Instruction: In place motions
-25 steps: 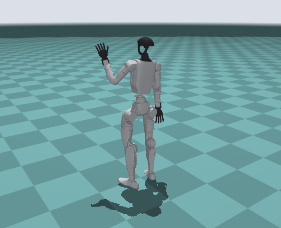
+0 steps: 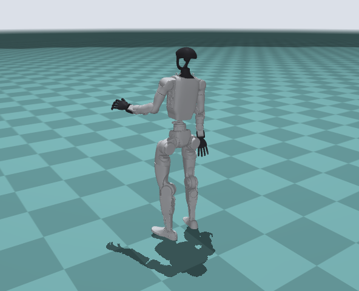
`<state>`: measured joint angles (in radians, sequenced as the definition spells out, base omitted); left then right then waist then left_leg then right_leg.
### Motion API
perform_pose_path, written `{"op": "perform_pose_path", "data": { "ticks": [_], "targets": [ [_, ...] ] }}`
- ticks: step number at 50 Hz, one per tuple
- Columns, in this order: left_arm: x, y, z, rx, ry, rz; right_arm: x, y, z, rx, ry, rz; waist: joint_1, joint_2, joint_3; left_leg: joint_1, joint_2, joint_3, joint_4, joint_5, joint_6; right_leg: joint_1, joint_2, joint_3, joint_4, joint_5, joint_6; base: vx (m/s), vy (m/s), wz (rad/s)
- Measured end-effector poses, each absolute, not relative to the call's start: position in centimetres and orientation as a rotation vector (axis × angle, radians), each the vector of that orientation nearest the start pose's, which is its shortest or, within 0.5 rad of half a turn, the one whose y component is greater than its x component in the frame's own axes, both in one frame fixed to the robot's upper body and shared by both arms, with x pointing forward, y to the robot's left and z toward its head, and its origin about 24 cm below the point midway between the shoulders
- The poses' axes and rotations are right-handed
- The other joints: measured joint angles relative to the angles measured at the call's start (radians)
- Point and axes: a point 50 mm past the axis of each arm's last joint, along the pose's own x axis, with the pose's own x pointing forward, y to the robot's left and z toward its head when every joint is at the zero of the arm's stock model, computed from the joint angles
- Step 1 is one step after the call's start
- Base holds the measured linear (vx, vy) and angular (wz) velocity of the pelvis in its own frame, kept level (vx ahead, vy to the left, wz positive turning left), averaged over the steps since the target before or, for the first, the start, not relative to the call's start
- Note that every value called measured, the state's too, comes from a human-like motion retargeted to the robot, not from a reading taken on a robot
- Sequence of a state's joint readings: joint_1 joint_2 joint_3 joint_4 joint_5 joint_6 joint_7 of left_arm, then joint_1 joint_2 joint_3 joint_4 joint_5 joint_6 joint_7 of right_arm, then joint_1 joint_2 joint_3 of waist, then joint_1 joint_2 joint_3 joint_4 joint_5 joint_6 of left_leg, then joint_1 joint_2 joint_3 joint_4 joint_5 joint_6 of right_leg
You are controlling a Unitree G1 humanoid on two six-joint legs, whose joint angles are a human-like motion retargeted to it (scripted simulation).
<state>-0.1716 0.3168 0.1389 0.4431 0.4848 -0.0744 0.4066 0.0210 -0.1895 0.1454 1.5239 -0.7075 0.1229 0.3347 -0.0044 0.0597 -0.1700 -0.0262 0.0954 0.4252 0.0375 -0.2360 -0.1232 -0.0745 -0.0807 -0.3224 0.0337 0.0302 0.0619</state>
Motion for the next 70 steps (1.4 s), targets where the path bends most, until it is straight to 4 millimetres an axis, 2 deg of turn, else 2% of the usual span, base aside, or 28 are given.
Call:
{"op": "perform_pose_path", "data": {
  "ticks": [3, 5, 9, 12, 15, 17, 18, 20, 23, 27, 30, 38, 45, 53, 59, 70],
  "targets": [
    [23.8, 25.4, -4.6, 0.725, 0.423, 0.321, -0.9, -22.2, -17.2, -0.556, 1.784, 0.697, 0.001, 0.001, 0.006, 0.002, 0.002, 0.007, 0.001, -0.001, 0.000, 0.002, 0.002, 0.008, 0.001, -0.002, 0.001, 0.00, 0.00, 0.00],
    [21.0, 24.4, -8.7, 0.675, 0.630, 0.245, -0.8, -22.3, -17.2, -0.540, 1.785, 0.684, 0.001, 0.001, 0.013, 0.005, 0.004, 0.011, 0.001, -0.001, 0.000, 0.003, 0.002, 0.011, 0.002, -0.002, 0.002, 0.00, 0.00, 0.00],
    [14.5, 22.6, -14.4, 0.560, 0.998, 0.175, -0.9, -22.4, -17.2, -0.524, 1.779, 0.659, 0.004, 0.003, 0.023, 0.009, 0.007, 0.009, 0.001, -0.001, 0.001, 0.004, -0.001, 0.012, 0.007, 0.000, 0.007, 0.00, 0.00, 0.00],
    [8.2, 21.1, -16.9, 0.369, 1.369, 0.163, -1.0, -22.5, -17.1, -0.510, 1.785, 0.652, 0.009, -0.001, 0.023, 0.009, 0.006, 0.009, 0.001, 0.000, 0.001, 0.003, -0.002, 0.012, 0.007, 0.001, 0.007, 0.00, 0.00, 0.00],
    [1.6, 19.6, -17.3, 0.072, 1.773, 0.111, -0.6, -22.4, -17.1, -0.507, 1.784, 0.661, -0.002, -0.003, 0.028, 0.009, 0.006, 0.008, 0.001, 0.000, 0.001, 0.003, -0.001, 0.009, 0.005, 0.002, 0.006, 0.00, 0.00, 0.00],
    [-0.9, 18.6, -17.2, -0.113, 1.881, 0.141, -0.2, -22.3, -17.2, -0.519, 1.775, 0.673, -0.020, -0.002, 0.032, 0.010, 0.007, 0.002, 0.000, 0.001, 0.001, 0.002, 0.001, 0.004, 0.003, 0.005, 0.004, 0.03, -0.02, 0.05],
    [-1.5, 18.1, -17.3, -0.190, 1.875, 0.180, 0.0, -22.3, -17.2, -0.528, 1.768, 0.679, -0.029, -0.002, 0.034, 0.010, 0.006, 0.000, -0.001, 0.001, 0.002, 0.000, 0.003, 0.002, 0.002, 0.007, 0.002, 0.00, 0.00, 0.00],
    [-2.1, 17.2, -17.5, -0.307, 1.816, 0.260, 0.3, -22.3, -17.2, -0.549, 1.753, 0.690, -0.041, -0.001, 0.036, 0.012, 0.006, 0.001, -0.002, 0.000, 0.002, -0.004, 0.005, 0.002, 0.002, 0.010, -0.001, 0.00, 0.00, 0.00],
    [-3.1, 16.4, -17.6, -0.390, 1.776, 0.313, 0.1, -22.4, -17.2, -0.563, 1.753, 0.690, -0.038, -0.002, 0.036, 0.017, 0.006, 0.008, -0.005, -0.002, 0.001, -0.007, 0.008, 0.010, 0.003, 0.011, -0.002, 0.00, 0.00, 0.00],
    [-4.4, 16.1, -17.5, -0.395, 1.805, 0.280, -0.7, -22.6, -17.1, -0.516, 1.786, 0.656, -0.018, -0.004, 0.028, 0.018, 0.007, 0.016, -0.006, -0.003, 0.000, -0.005, 0.009, 0.019, 0.002, 0.007, 0.000, 0.00, 0.00, 0.00],
    [-4.6, 16.1, -17.5, -0.361, 1.826, 0.263, -1.0, -22.4, -17.1, -0.456, 1.804, 0.627, -0.016, -0.005, 0.025, 0.013, 0.008, 0.011, -0.004, -0.002, 0.000, -0.005, 0.006, 0.015, 0.004, 0.005, 0.003, 0.00, 0.00, 0.06],
    [-1.3, 15.4, -17.8, -0.352, 1.719, 0.168, -0.7, -22.4, -17.1, -0.470, 1.797, 0.667, -0.026, -0.010, 0.027, 0.007, -0.001, -0.017, 0.000, 0.002, 0.004, 0.003, -0.001, -0.013, 0.000, 0.008, -0.001, -0.01, 0.00, 0.14],
    [1.8, 15.4, -17.9, -0.249, 1.629, 0.020, 0.0, -22.2, -17.2, -0.532, 1.775, 0.711, -0.041, -0.005, 0.022, 0.006, -0.003, -0.025, 0.000, 0.003, 0.006, 0.002, 0.000, -0.021, -0.001, 0.011, -0.004, 0.00, 0.00, 0.00],
    [3.1, 16.2, -17.8, -0.099, 1.598, -0.093, 0.2, -22.2, -17.2, -0.576, 1.766, 0.719, -0.064, 0.002, 0.015, 0.006, -0.003, -0.024, -0.001, 0.002, 0.006, -0.008, 0.004, -0.019, 0.000, 0.016, -0.009, 0.00, 0.00, 0.00],
    [2.6, 16.5, -17.8, -0.062, 1.612, -0.107, 0.1, -22.3, -17.2, -0.552, 1.776, 0.699, -0.074, 0.008, 0.013, 0.011, -0.001, -0.014, -0.003, 0.001, 0.006, -0.014, 0.009, -0.009, 0.002, 0.020, -0.011, 0.00, 0.00, 0.00],
    [0.1, 16.6, -17.8, -0.089, 1.701, -0.087, -0.1, -22.6, -17.1, -0.500, 1.790, 0.629, -0.068, 0.023, 0.009, 0.008, 0.006, -0.004, -0.003, -0.007, -0.002, -0.038, 0.017, 0.022, 0.010, 0.025, -0.015, 0.00, 0.00, -0.08]
  ]
}}
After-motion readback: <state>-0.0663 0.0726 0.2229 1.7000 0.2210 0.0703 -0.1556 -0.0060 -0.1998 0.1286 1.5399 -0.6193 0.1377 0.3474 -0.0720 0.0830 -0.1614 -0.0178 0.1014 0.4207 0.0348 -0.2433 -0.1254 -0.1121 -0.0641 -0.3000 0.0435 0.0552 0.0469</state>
